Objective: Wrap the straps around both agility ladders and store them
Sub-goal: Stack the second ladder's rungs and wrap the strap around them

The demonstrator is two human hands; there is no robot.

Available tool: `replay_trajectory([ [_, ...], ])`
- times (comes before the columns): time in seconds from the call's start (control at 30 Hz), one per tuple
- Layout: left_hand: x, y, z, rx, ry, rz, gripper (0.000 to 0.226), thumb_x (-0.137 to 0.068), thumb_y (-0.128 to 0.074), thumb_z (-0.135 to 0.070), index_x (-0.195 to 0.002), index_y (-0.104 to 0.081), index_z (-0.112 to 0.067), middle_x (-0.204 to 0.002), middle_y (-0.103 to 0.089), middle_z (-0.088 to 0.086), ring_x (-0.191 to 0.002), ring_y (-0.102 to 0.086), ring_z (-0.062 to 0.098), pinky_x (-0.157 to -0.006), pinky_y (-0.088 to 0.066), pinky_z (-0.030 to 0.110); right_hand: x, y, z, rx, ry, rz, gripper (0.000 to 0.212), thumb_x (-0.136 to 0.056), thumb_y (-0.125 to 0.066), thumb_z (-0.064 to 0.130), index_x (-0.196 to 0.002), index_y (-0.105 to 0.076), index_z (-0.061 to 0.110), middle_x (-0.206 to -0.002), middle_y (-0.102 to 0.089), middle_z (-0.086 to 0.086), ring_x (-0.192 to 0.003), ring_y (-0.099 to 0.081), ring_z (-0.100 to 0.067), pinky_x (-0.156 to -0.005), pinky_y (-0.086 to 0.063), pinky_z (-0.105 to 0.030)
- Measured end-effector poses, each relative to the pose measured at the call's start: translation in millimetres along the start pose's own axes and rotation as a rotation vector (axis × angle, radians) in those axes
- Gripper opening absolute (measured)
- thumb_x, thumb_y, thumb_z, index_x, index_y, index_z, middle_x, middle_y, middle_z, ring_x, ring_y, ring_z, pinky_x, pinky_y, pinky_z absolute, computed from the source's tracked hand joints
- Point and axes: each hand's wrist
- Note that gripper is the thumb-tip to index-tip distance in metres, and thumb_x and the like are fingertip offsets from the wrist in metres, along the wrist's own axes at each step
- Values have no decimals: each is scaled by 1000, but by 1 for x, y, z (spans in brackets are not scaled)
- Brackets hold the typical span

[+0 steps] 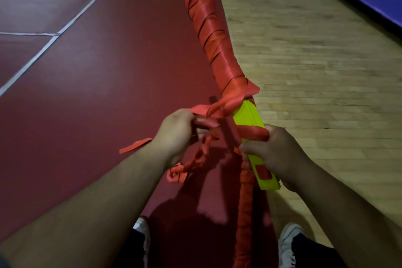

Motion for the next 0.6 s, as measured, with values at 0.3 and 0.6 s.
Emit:
replay_trajectory([
  [0.3,-11,34,-8,343,82,-70,22,-95,-52,-26,-100,-61,-7,-70,-56,6,-57,-55,19,-77,-55,39,-2,2,-1,-11,-21,-45,16,-77,-73,3,-89,-65,0,-76,-66,-30,-53,-62,-29,-55,-53,-40],
  [0.6,-5,47,-12,103,-161,113,23,-79,-72,-9,-86,-50,-8,-75,-55,19,-66,-57,29,-69,-52,46,-2,6,-6,43,13,-56,13,-75,-75,4,-86,-68,5,-71,-69,-23,-53,-63,-27,-57,-54,-41],
])
Point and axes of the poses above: each hand's wrist, its own x-axis away from the middle knuckle, its own y-axis out of the back of the hand, z = x × y
